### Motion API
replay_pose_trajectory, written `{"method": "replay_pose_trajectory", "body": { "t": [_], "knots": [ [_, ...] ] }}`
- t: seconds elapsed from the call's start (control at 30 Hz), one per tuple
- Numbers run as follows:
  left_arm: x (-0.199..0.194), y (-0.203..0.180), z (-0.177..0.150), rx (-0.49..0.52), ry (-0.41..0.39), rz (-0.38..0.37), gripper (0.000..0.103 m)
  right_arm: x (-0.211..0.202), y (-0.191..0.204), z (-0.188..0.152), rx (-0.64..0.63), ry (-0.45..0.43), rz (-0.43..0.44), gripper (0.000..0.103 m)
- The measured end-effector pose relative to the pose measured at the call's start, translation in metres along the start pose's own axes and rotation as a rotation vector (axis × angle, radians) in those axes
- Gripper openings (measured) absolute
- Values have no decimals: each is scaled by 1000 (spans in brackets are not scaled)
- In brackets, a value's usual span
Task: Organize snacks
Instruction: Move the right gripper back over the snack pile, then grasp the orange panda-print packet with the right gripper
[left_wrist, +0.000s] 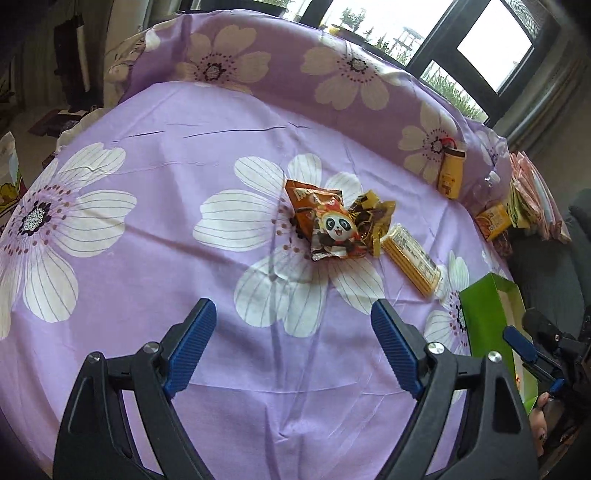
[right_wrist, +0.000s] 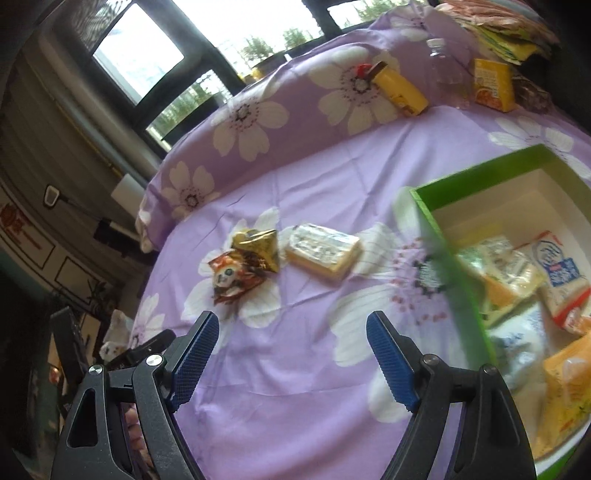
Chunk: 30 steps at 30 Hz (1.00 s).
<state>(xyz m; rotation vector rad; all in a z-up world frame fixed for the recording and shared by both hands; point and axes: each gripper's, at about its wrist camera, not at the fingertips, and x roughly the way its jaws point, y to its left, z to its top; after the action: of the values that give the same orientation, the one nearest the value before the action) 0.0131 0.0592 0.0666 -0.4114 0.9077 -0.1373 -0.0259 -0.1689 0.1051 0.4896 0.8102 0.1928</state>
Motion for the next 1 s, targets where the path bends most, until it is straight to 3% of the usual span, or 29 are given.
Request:
{"method": "replay_pose_trajectory", "body": {
  "t": [0.13, 0.27, 0.47, 0.63, 0.73, 0.87, 1.0],
  "knots": [
    [-9, 18, 5, -67, -4, -14, 86, 46, 46, 16, -76, 71, 19, 82],
    [-16, 34, 9, -106, -27, 43, 87, 103, 82, 28, -135, 139, -4, 82],
    [-28, 48, 15, -115, -88, 142, 87, 180, 116, 34, -242, 205, -134, 82],
    [-25, 53, 17, -126, -69, 115, 88, 227, 110, 35, -264, 276, -242, 82],
    [-22, 54, 17, -136, -54, 97, 88, 234, 104, 31, -262, 301, -265, 82],
    [-20, 50, 16, -125, -55, 114, 88, 227, 103, 20, -329, 289, -302, 72],
    [-16, 46, 13, -114, -40, 103, 88, 200, 92, 11, -274, 308, -257, 70]
  ]
}}
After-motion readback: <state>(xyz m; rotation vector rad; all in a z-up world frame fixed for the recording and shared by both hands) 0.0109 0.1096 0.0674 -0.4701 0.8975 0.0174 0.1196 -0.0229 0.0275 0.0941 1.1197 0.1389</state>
